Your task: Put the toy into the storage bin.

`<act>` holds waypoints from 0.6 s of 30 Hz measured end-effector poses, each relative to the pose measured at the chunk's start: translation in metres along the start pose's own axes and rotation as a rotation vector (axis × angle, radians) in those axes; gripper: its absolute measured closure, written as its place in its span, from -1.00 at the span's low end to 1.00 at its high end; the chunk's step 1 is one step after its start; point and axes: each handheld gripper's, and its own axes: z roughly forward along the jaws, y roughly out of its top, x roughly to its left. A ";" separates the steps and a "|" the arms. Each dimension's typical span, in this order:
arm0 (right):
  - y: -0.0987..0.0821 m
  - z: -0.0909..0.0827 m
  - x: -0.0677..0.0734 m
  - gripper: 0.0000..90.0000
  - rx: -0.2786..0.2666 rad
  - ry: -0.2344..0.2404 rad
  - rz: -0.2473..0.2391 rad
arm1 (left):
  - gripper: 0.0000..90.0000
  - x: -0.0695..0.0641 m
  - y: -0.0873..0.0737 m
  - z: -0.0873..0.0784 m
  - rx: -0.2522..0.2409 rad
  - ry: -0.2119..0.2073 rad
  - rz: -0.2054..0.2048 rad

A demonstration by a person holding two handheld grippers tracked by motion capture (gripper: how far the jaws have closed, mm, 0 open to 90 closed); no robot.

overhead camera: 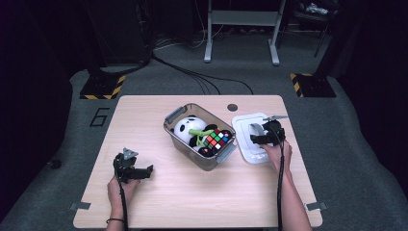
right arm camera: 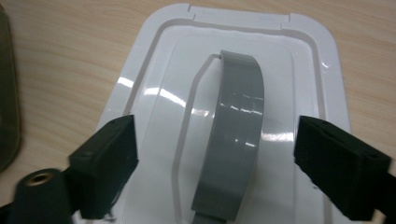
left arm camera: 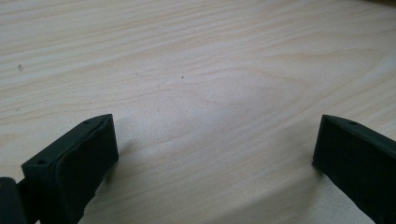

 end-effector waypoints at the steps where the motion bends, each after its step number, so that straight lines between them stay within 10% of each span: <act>1: 0.002 0.001 -0.001 -0.64 0.006 -0.004 0.007 | -1.00 0.000 0.000 0.000 0.000 -0.001 0.000; 11: 0.001 0.017 -0.008 0.33 0.013 -0.048 0.018 | -1.00 0.000 0.000 0.000 -0.001 -0.002 0.001; 18: 0.000 0.011 -0.011 0.48 -0.002 -0.045 0.008 | -1.00 0.000 0.000 0.000 0.000 -0.002 0.001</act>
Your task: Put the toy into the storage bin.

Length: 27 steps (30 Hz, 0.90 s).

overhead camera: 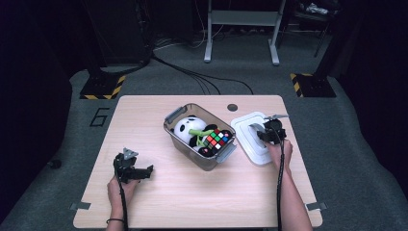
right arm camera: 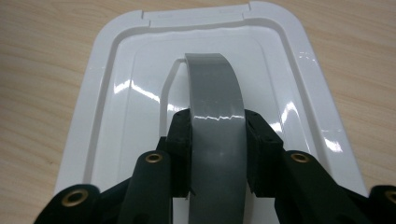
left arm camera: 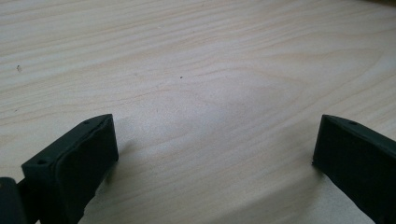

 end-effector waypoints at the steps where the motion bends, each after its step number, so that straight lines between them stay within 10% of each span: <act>1: 0.000 -0.001 0.000 0.48 -0.004 0.002 -0.007 | -1.00 0.000 0.000 0.000 0.000 0.000 0.000; 27: 0.017 -0.060 -0.006 0.48 -0.052 0.032 -0.055 | -1.00 0.000 0.000 0.000 0.000 0.001 0.000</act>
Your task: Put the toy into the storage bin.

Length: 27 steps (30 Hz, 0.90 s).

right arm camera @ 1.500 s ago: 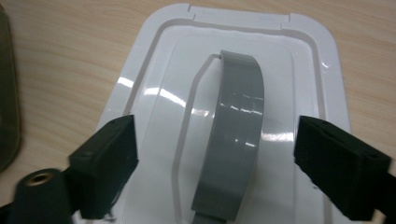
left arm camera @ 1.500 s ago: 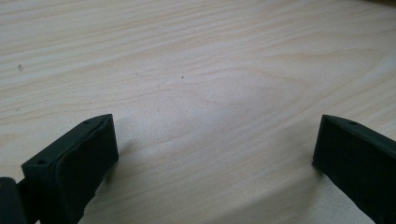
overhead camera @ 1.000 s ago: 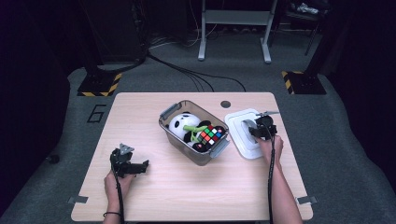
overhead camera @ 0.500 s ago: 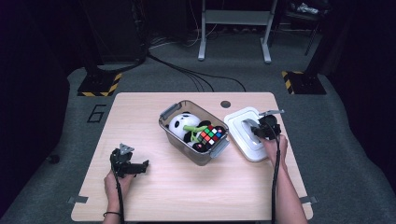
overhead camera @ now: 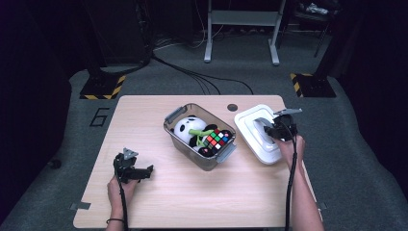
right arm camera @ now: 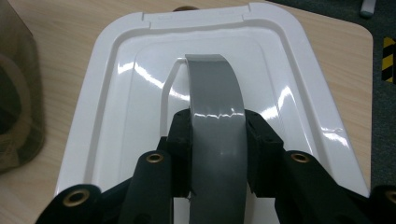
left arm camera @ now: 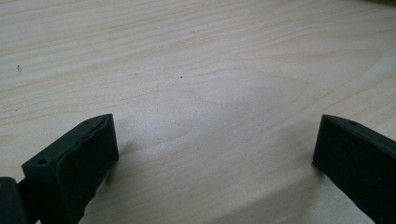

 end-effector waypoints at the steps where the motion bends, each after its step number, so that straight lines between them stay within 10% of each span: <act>1: 0.001 -0.002 -0.001 0.48 -0.004 0.005 -0.010 | -1.00 0.000 0.000 0.000 0.000 0.000 0.000; 27: 0.049 -0.052 0.011 0.48 -0.050 0.015 -0.084 | -1.00 0.000 0.000 0.000 0.000 0.002 -0.001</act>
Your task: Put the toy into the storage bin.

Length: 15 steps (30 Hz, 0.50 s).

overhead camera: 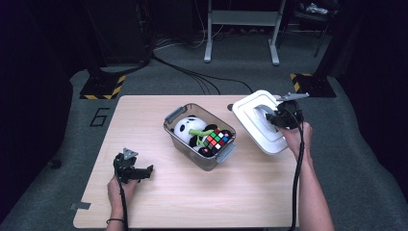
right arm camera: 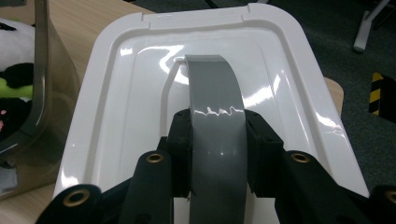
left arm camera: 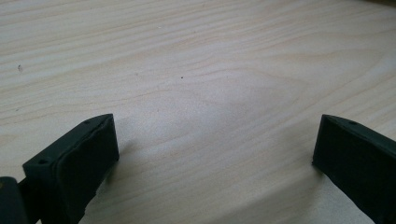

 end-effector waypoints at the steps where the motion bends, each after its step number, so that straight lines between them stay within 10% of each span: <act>1: 0.002 -0.001 0.001 0.48 -0.002 0.000 -0.002 | -1.00 0.000 0.000 0.000 0.000 0.000 0.000; 15: 0.031 -0.020 0.012 0.48 -0.039 0.023 -0.046 | -1.00 0.000 0.000 0.000 0.000 0.000 0.000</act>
